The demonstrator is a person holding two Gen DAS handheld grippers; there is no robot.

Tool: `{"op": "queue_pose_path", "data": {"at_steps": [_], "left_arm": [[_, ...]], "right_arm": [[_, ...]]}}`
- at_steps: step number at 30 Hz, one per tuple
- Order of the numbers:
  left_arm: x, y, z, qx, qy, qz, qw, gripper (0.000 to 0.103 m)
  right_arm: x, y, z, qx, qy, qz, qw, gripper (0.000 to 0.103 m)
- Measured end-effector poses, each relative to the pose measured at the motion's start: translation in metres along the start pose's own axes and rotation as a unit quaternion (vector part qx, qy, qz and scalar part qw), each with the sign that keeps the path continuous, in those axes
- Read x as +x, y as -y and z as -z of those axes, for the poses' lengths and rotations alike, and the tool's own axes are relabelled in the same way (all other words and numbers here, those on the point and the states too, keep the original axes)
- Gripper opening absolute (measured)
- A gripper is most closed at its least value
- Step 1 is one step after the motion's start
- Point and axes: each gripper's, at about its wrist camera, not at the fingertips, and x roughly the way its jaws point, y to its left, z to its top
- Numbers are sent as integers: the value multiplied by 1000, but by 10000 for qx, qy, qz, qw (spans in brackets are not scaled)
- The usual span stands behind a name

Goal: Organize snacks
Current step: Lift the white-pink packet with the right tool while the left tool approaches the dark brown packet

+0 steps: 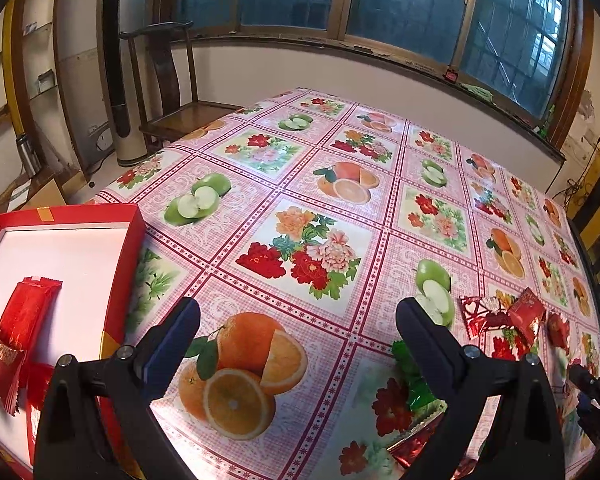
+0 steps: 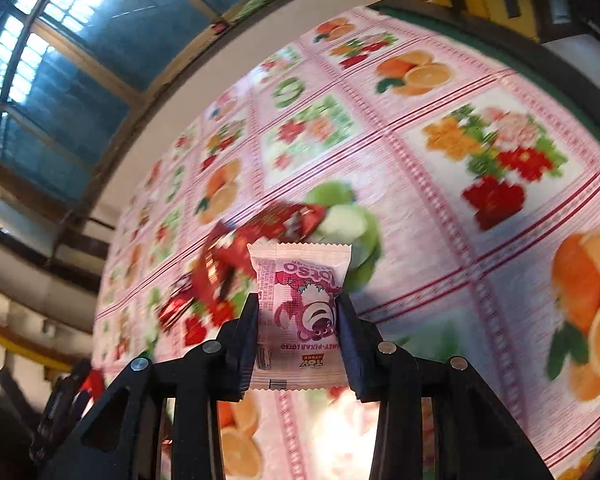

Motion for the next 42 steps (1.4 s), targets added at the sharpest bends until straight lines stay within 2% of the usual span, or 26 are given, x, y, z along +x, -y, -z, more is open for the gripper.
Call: {"op": "queue_pose_path", "data": {"at_steps": [2,4,6,8,12,15,16,17,20,28,32,37,42], "left_arm": [[-10,-5,14,74,23,-169,9998,98],[-29,-12,30,-15,75,-53,10000,98],[-37,-10,43,-110,-245,202,9994,98],[-40,0,52,-184,-662,364,9970,98],[-53,25,62,-124,-688,30,9975,98],[-51,41,73,13,-873,-59,9962,98],[-48,44,76,18,-959,-196,9952,98],[-44,44,79,-36,-1070,-337,9937,98],[-38,37,87,-263,-1254,-410,9909,98],[-26,41,91,-511,-1466,-473,9867,98],[-20,51,91,-498,-1499,-542,9860,99],[-12,72,90,-186,-1565,-622,9855,100],[-7,65,83,-116,-1537,-531,9866,100]], "right_arm": [[5,-1,9,-38,-79,-414,9991,39],[7,4,5,71,-75,-488,9988,39],[5,14,-3,221,36,-583,9980,39],[-3,12,-4,61,254,-277,9993,39],[-12,12,-1,240,200,-783,9964,40],[-20,9,-1,152,295,-707,9969,40],[-23,8,-1,138,327,-743,9966,40],[-26,7,0,134,361,-818,9959,40],[-33,-1,2,14,430,-922,9948,40],[-32,-21,5,-345,433,-1082,9926,40],[-42,-6,-1,-66,672,-1152,9910,40],[-62,19,-10,339,1160,-1077,9868,41],[-62,22,-10,399,1122,-1068,9871,41]]}}
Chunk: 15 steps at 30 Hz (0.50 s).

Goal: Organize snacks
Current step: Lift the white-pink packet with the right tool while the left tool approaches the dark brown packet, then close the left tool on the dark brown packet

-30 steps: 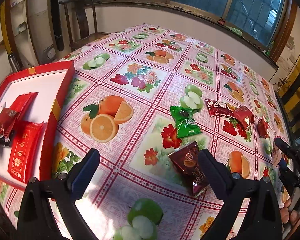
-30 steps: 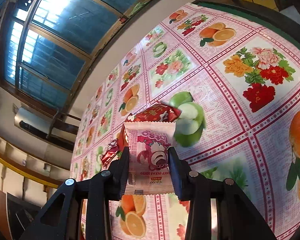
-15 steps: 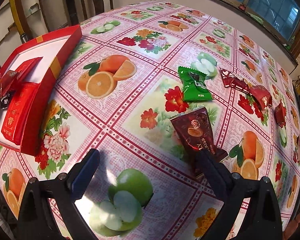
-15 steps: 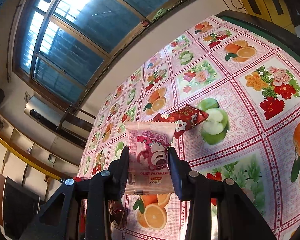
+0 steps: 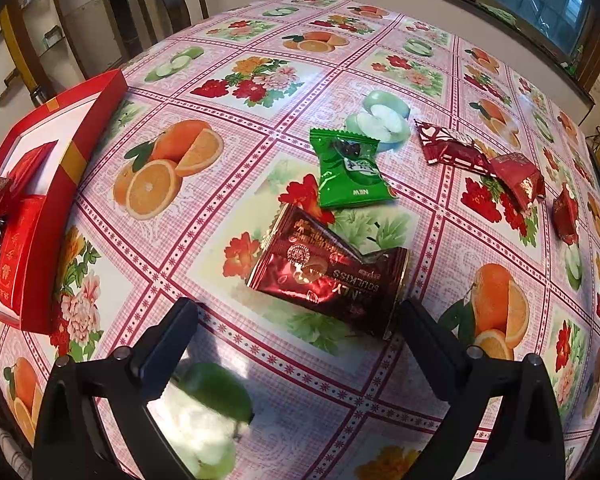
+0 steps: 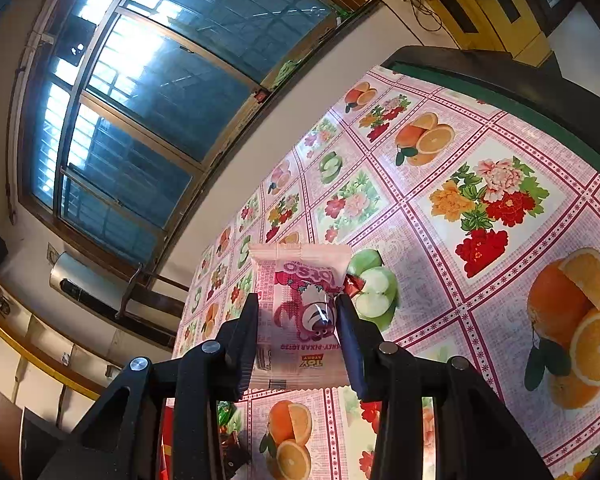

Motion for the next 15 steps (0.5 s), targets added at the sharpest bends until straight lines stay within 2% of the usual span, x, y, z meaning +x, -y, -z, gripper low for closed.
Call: {"op": "queue_pose_path", "data": {"at_steps": [2,6,10,15], "left_arm": [[3,-4,-4,106,-6,-42,9999,101],[5,-19,-13,207,-136,163,9996,101],[9,-22,-17,587,-334,257,9974,103],[2,-41,-4,1019,-441,339,9932,103]], "right_arm": [[3,1,1,-7,-73,18,10000,41],[5,2,0,-22,-123,43,9999,41],[9,1,2,-55,-237,61,9997,41],[10,2,4,-47,-271,120,9995,41]]}}
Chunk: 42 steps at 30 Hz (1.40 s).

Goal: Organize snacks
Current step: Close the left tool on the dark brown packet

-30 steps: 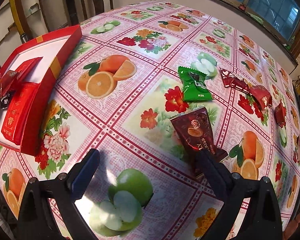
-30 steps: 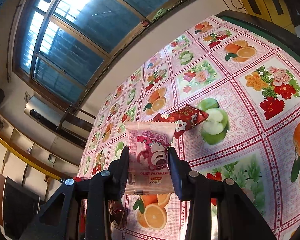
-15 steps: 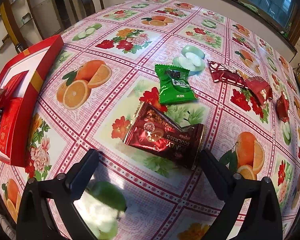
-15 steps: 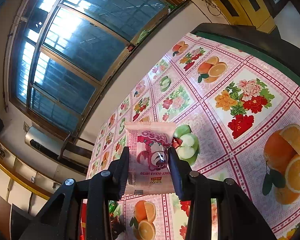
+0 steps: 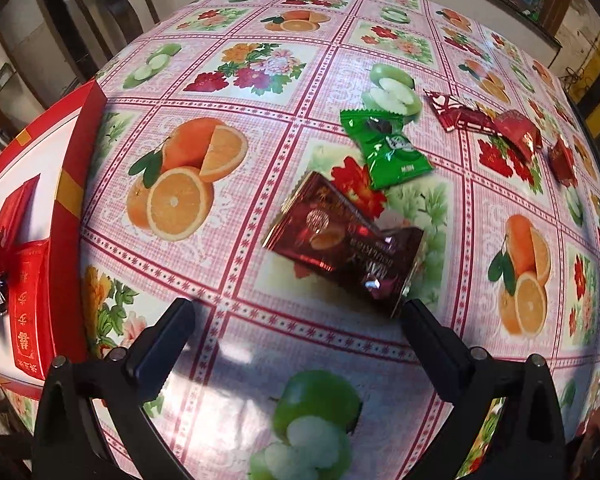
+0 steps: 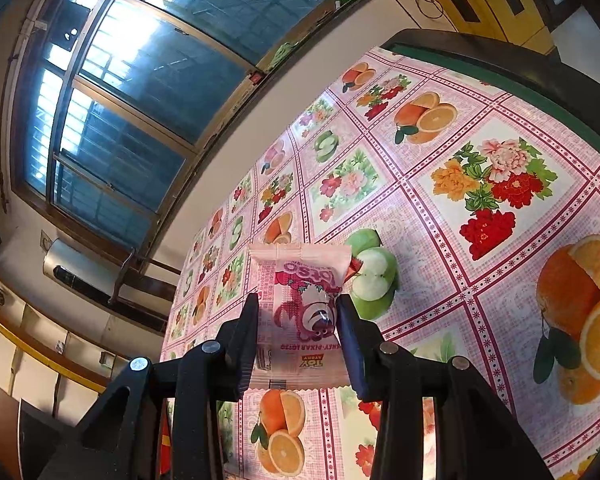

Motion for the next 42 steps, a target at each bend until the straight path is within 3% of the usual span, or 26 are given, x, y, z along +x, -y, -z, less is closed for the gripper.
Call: {"op": "queue_pose_path", "data": {"at_steps": [6,8,12,16,22,25,28,31,38,42], "left_arm": [[-17,-24,19,84,-8,248,9997,103],[-25,-33,16,-173,48,278,9995,103],[-27,-34,7,-881,-131,860,9923,103],[-27,-22,-7,-1295,27,662,9894,103],[-3,-11,-21,-1999,-431,1074,9729,103],[-1,-3,-23,-2159,-411,1091,9694,103],[4,4,-31,-2029,-413,1041,9728,103],[8,12,-38,-1625,-382,848,9823,103],[9,25,-39,-845,-250,665,9939,103],[13,22,-41,-538,-60,223,9983,102]], "right_arm": [[1,-4,3,-74,-36,-7,10000,41],[2,-6,4,-97,-52,-1,9999,41],[2,-10,6,-189,-48,-9,9998,41],[1,-11,6,-216,-15,-1,9998,41],[3,-10,6,-192,-44,-31,9998,41],[4,-11,6,-190,-59,-57,9998,41],[5,-10,6,-167,-77,-68,9998,41],[6,-8,7,-145,-101,-57,9998,41],[8,-6,6,-123,-138,-38,9998,41],[10,-5,7,-92,-190,-34,9998,41]]}}
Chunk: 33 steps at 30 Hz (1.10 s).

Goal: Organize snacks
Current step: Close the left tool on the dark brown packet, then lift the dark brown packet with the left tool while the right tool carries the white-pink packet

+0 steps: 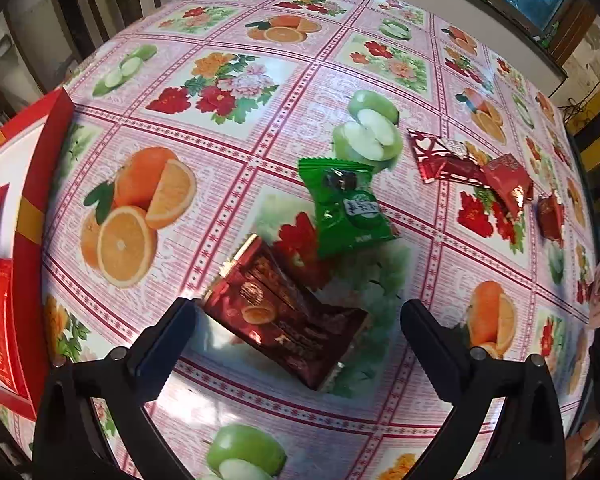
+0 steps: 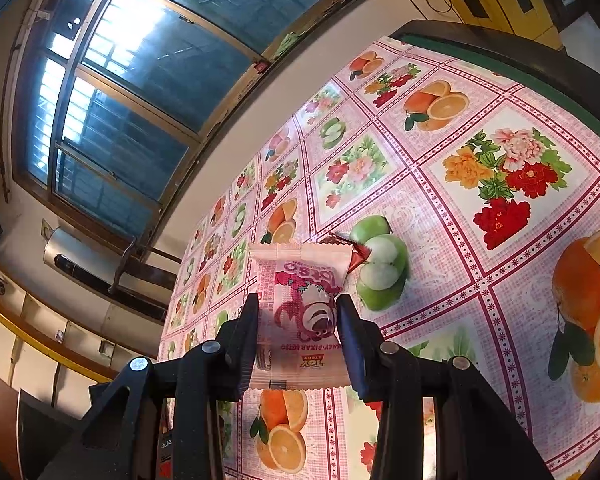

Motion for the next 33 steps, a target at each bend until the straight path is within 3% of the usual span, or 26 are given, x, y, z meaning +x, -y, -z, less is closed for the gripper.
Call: {"op": "queue_pose_path", "data": {"at_steps": [4,7,18,20,24,27,29,33], "left_arm": [[-1,-10,-2,217,179,-298,9992,89],[-5,-15,0,333,226,-256,9989,78],[-20,-16,28,971,371,494,9934,67],[-22,-4,38,1553,363,708,9847,67],[-31,37,72,3055,466,794,9477,68],[-40,53,85,3598,647,633,9286,70],[-51,50,86,3466,861,488,9328,79],[-63,29,80,2651,714,538,9601,81]], "right_arm": [[1,1,-1,17,-20,4,10000,41],[2,0,0,13,-47,24,10000,41],[4,-1,0,-19,-95,26,9999,42],[4,-1,0,-14,-96,18,10000,42],[5,-1,0,-7,-99,29,9999,41],[5,-2,0,-28,-94,41,9999,41],[4,-1,0,-22,-81,46,10000,41],[6,-3,0,-20,-119,34,9999,41]]}}
